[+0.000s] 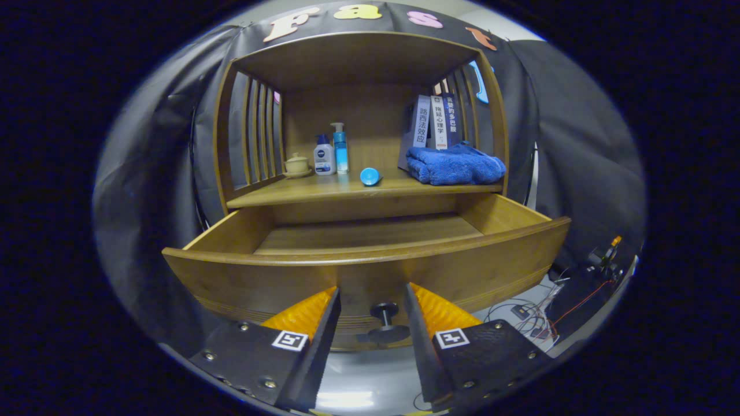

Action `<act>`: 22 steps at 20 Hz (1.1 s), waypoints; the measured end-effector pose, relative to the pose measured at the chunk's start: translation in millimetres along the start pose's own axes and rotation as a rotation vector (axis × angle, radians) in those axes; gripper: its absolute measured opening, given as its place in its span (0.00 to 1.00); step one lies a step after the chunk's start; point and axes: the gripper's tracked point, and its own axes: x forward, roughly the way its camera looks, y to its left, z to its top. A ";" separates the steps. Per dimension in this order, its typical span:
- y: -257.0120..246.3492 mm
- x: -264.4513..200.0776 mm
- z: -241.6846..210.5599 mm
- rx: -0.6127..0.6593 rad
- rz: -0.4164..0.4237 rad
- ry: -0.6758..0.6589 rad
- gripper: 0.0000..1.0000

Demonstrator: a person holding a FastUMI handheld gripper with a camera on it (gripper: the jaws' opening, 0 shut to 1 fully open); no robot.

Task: Pull open the drawer, take out the items inside it, and place them on the countertop above the cabinet.

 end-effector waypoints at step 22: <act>17.7 142.2 41.3 -0.015 0.042 0.010 0.67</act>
